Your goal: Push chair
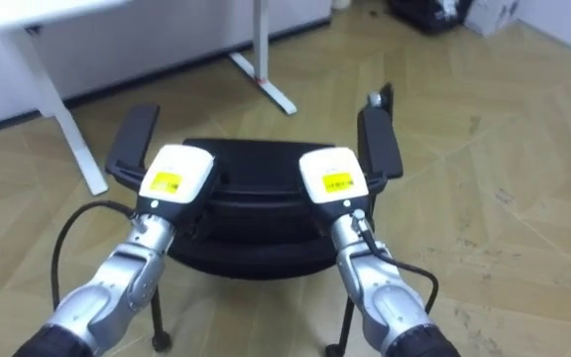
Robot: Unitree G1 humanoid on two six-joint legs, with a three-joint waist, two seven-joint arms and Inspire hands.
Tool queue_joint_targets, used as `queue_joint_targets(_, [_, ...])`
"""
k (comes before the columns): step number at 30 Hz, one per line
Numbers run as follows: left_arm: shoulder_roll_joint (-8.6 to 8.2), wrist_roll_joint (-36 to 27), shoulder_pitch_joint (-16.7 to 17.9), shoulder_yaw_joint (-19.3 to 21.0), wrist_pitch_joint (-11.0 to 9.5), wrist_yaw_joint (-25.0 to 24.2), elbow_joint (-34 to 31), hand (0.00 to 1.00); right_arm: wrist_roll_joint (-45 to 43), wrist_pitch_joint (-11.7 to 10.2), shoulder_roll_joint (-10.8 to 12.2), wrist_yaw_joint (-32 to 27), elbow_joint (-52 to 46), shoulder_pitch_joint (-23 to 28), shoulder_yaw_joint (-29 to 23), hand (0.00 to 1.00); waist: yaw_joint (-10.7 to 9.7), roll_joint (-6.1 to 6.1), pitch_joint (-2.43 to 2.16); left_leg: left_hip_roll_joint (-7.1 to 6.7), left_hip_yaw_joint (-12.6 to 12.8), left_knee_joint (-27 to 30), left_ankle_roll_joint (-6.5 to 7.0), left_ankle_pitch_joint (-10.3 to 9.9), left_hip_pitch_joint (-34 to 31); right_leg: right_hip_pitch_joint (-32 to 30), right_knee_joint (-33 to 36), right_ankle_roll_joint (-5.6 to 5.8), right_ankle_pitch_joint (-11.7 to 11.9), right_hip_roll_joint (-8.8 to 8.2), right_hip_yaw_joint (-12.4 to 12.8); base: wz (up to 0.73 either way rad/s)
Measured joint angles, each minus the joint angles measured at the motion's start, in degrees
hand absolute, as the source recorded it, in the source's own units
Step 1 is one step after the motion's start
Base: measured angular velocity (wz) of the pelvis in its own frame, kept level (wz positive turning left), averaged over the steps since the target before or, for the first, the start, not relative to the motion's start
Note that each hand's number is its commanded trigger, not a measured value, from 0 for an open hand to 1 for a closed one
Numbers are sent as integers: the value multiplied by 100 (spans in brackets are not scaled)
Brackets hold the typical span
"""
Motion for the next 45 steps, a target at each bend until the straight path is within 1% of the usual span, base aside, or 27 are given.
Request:
queue_joint_targets(1, [-2, 0, 10, 3, -18, 11, 24, 100, -9, -29, -13, -51, 37, 7, 1, 100, 5, -29, 4, -32, -5, 12, -40, -8, -170, -6, 63, -27, -63, -23, 14, 22])
queue_joint_targets(3, [-34, -1, 21, 8, -56, 59, 44, 100, -9, -129, -136, -134, 45, 10, 2, 100, 54, -5, -1, -146, -21, -565, -51, 97, -484, -76, 156, -39, -176, -27, 12, 4])
queue_joint_targets(4, [-57, -1, 67, 16, -59, 69, 40, 100, -9, -176, -164, -139, 48, 34, 1, 100, 106, 45, -29, -231, -20, -974, 21, 330, -694, -80, 233, -31, -249, -33, -12, -37])
queue_joint_targets(5, [-74, 0, 170, 19, -74, 73, 22, 100, -33, -201, -159, -139, 70, 106, -2, 100, 215, 68, -92, -291, -41, -1187, 109, 703, -772, -57, 259, -4, -312, -34, 20, -41])
queue_joint_targets(7, [-68, -1, 381, 42, -76, 112, -134, 100, -57, -260, -149, -155, 56, 204, -11, 100, 215, 42, -184, -430, -105, -1282, 183, 974, -740, 18, 324, 61, -416, -68, 5, -6])
queue_joint_targets(10, [-42, -1, 353, 42, -93, 152, -215, 100, -8, -255, -139, -318, 55, 216, -49, 100, 169, -105, -149, -666, -102, -1391, 288, 1031, -605, 59, 505, 198, -574, -302, -36, 15])
queue_joint_targets(11, [-29, -7, 327, 42, -131, 149, -227, 100, -10, -252, -154, -370, 50, 194, -62, 100, 176, -120, -122, -755, -77, -1381, 321, 999, -592, 64, 544, 256, -623, -397, -31, -3])
queue_joint_targets(13, [-33, -47, 300, 43, -196, 154, -242, 100, -30, -249, -177, -522, 47, 202, -102, 100, 177, -131, -126, -868, 10, -1348, 459, 884, -586, 105, 657, 351, -676, -554, -60, -2])
queue_joint_targets(14, [-37, -117, 249, 43, -256, 158, -204, 100, -30, -246, -202, -606, 52, 193, -116, 100, 177, -126, -106, -963, 32, -1259, 521, 769, -575, 22, 977, 461, -742, -687, -114, 0])
queue_joint_targets(16, [-55, -142, 185, 43, -302, 199, -105, 100, -44, -242, -202, -683, 107, 169, -124, 100, 171, -63, -70, -1030, 49, -1074, 570, 604, -544, -241, 1832, 502, -725, -947, -230, 0])
queue_joint_targets(18, [-52, -141, 126, 43, -352, 263, 0, 100, -49, -248, -185, -771, 177, 170, -121, 100, 181, -42, -34, -1036, 87, -915, 636, 422, -486, -458, 2528, 515, -559, -1151, -225, 2])
queue_joint_targets(20, [-38, -138, 125, 38, -392, 267, 40, 100, -31, -253, -154, -803, 225, 202, -111, 100, 176, 61, 9, -1023, -49, -829, 685, 211, -347, -576, 3046, 462, -117, -1224, -182, 7])
queue_joint_targets(22, [13, -138, 122, -20, -418, 273, 58, 100, 14, -235, -108, -843, 266, 246, -108, 100, 163, 103, 27, -1024, -232, -842, 770, 95, -183, -716, 3295, 452, 129, -1206, -49, 7])
queue_joint_targets(23, [63, -138, 122, -23, -445, 285, 66, 100, 19, -230, -62, -845, 285, 241, -101, 100, 223, 142, 18, -1020, -365, -857, 803, 45, -147, -928, 3376, 462, -17, -1116, 133, -7])
queue_joint_targets(25, [149, -129, 122, -5, -483, 329, 52, 100, 5, -203, -26, -861, 282, 204, -50, 100, 241, 249, 5, -998, -651, -917, 810, 34, -127, -1303, 3221, 433, -247, -862, 246, 2])
queue_joint_targets(27, [237, -127, 127, 22, -578, 399, 84, 100, -3, -157, 65, -910, 284, 219, -24, 100, 217, 264, 12, -1000, -839, -1005, 820, 38, -16, -1597, 2660, 418, -276, -648, 342, 32])
queue_joint_targets(28, [248, -130, 129, 25, -604, 430, 133, 100, -4, -137, 82, -913, 282, 230, 15, 100, 218, 262, 14, -1007, -953, -1060, 775, -6, 87, -1707, 2083, 397, -236, -514, 484, 47])
queue_joint_targets(30, [251, -136, 124, 35, -633, 441, 209, 100, -3, -201, 94, -903, 296, 242, 17, 100, 202, 249, 16, -1025, -1083, -1131, 718, -79, 238, -1843, 1205, 373, 65, -455, 587, 49])
queue_joint_targets(32, [251, -134, 130, 53, -634, 441, 250, 100, -9, -261, 100, -833, 298, 242, 17, 100, 158, 176, -26, -1062, -1350, -1062, 605, -261, 365, -1873, 224, 449, 678, -402, 966, 65])
queue_joint_targets(33, [250, -134, 133, 56, -627, 441, 246, 100, -10, -265, 99, -829, 292, 241, 15, 100, 116, 157, -42, -1061, -1449, -1021, 559, -311, 367, -1841, 221, 440, 815, -383, 967, 81])
queue_joint_targets(35, [241, -142, 129, 114, -585, 461, 205, 100, -12, -281, 62, -786, 250, 154, -18, 100, 83, 183, -94, -948, -1646, -942, 355, -432, 355, -1762, 291, 302, 926, -214, 820, 61])
queue_joint_targets(37, [198, -188, 122, 129, -536, 563, 225, 100, -11, -302, 26, -684, 250, 32, -16, 100, 59, 225, -83, -791, -1642, -944, 235, -505, 401, -1662, 349, 109, 1063, -174, 579, 50])
queue_joint_targets(38, [125, -185, 125, 129, -462, 567, 208, 100, -11, -342, -14, -608, 249, 0, -47, 100, 16, 276, -113, -607, -1534, -1006, 142, -546, 467, -1579, 354, 42, 926, -50, 446, 49])
queue_joint_targets(41, [91, -178, 157, 161, -362, 583, 62, 100, -58, -410, -38, -525, 249, -115, -118, 100, 69, 301, -107, -301, -1267, -1034, -49, -601, 582, -1494, 560, -87, 582, 89, 244, 31])
queue_joint_targets(42, [89, -178, 159, 162, -346, 589, 61, 100, -57, -413, -37, -497, 250, -131, -121, 100, 85, 275, -91, -276, -1173, -964, -56, -604, 606, -1476, 654, -95, 508, 86, 220, 25])
queue_joint_targets(43, [94, -178, 175, 162, -337, 603, 65, 100, -56, -415, -34, -442, 249, -134, -124, 100, 149, 230, -74, -213, -933, -803, -62, -607, 638, -1424, 803, -154, 345, 87, 196, 12])
queue_joint_targets(45, [69, -178, 202, 162, -338, 618, 67, 100, -58, -448, -26, -380, 253, -133, -124, 100, 273, 192, -48, -128, -798, -296, -61, -607, 582, -1278, 865, -224, 181, 100, 174, 6])
